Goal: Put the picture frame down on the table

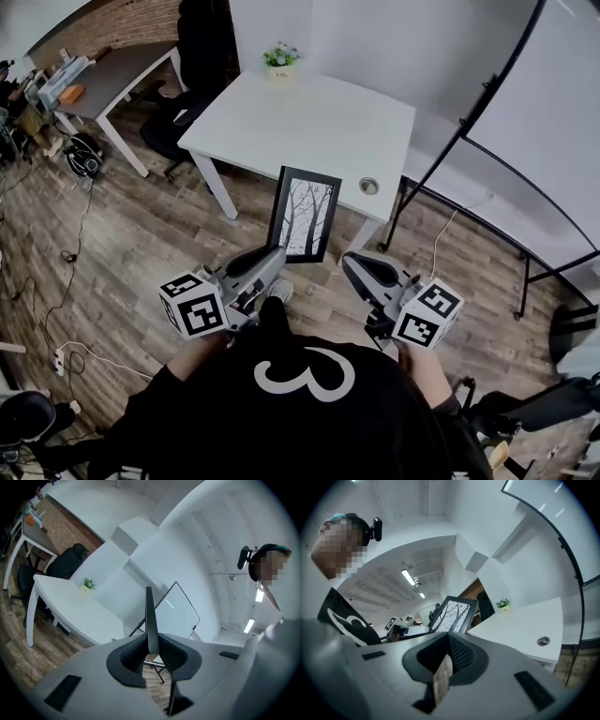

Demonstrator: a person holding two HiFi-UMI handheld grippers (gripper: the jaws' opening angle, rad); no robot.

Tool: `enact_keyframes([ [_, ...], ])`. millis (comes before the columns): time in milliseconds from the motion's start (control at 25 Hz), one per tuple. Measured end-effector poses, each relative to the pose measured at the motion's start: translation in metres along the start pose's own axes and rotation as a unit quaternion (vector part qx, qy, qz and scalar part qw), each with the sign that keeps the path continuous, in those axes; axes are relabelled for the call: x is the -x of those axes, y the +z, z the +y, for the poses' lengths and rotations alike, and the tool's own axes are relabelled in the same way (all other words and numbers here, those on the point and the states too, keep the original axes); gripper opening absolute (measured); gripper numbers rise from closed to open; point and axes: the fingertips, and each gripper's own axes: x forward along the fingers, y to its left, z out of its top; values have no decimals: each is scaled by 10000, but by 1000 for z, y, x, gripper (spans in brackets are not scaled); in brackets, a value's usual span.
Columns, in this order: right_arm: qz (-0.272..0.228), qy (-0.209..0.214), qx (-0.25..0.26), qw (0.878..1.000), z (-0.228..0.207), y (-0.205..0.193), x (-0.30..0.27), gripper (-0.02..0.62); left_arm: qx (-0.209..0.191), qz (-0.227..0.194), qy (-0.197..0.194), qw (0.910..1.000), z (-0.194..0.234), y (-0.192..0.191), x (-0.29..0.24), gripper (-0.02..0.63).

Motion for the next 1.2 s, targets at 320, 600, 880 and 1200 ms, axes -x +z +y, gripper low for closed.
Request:
enact_keyframes([
  [320, 56, -166, -108, 9998, -36, 17, -56, 23, 170, 98, -109, 9997, 54, 45, -23, 80],
  [600, 94, -367, -194, 9991, -74, 39, -114, 23, 178, 256, -317, 9990, 104, 95, -49, 80],
  [880, -22, -693, -276, 9972, -120, 65, -159, 23, 176, 544, -592, 9966, 151, 139, -86, 80],
  [1200, -30, -942, -329, 9950, -147, 69, -189, 23, 226, 714, -770, 9942, 188, 160, -107, 81],
])
